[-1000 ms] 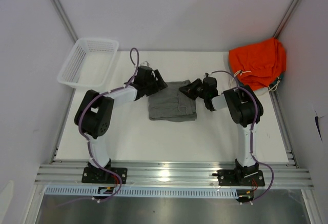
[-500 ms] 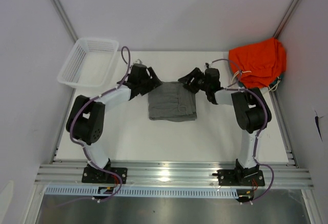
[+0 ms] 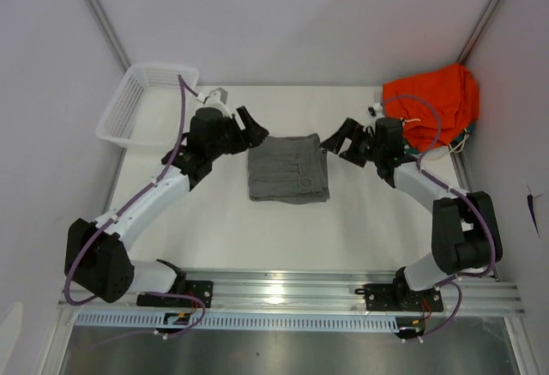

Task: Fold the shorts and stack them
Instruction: Fold the shorts

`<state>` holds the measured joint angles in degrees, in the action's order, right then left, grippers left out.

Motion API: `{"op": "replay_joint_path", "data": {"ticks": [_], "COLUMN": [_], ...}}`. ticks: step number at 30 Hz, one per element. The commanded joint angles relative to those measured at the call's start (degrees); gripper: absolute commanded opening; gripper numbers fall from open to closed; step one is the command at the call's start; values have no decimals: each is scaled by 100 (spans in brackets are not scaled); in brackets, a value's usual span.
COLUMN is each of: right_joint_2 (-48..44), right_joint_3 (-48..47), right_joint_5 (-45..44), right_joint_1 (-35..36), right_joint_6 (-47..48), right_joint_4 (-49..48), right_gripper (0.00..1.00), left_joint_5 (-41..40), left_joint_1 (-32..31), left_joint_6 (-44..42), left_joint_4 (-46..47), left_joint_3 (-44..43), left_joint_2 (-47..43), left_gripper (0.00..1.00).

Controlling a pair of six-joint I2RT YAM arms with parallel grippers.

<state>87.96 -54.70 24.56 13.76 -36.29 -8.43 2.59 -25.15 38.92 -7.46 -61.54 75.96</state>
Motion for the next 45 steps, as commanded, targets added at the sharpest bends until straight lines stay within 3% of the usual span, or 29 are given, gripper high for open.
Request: {"op": "replay_joint_path", "data": {"ticks": [1,5,10,18,24,28,36,45], "right_joint_2": [-130,-297,18,590,1196,1548,2146,2023], "right_joint_3": [714,1162,1593,1541,1339,1216,1163,1321], "right_joint_5": [339,497,857,472,497,480,682,489], "right_joint_1": [-251,-260,-260,74,188,276,329,391], "right_joint_6": [272,255,-26,-247,-492,-589,-879,-888], "right_joint_4": [359,175,-483,-731,-1020,-1152,-1653,-1636], "right_gripper": [100,99,99,100,100,99,97,96], "left_joint_5": [154,215,971,796,866,937,524,-30], "left_joint_1": [-411,-728,-860,-869,-869,-895,-966,-957], "left_joint_6": [-174,-147,107,371,1046,1285,1320,1759], "left_joint_4": [78,455,1203,1704,2126,2845,2855,3269], "left_joint_3": [335,485,512,-93,-263,10,343,1197], "left_joint_2": [-29,111,733,1859,2650,2801,3003,2810], "left_gripper": [79,79,78,78,76,65,65,66]}}
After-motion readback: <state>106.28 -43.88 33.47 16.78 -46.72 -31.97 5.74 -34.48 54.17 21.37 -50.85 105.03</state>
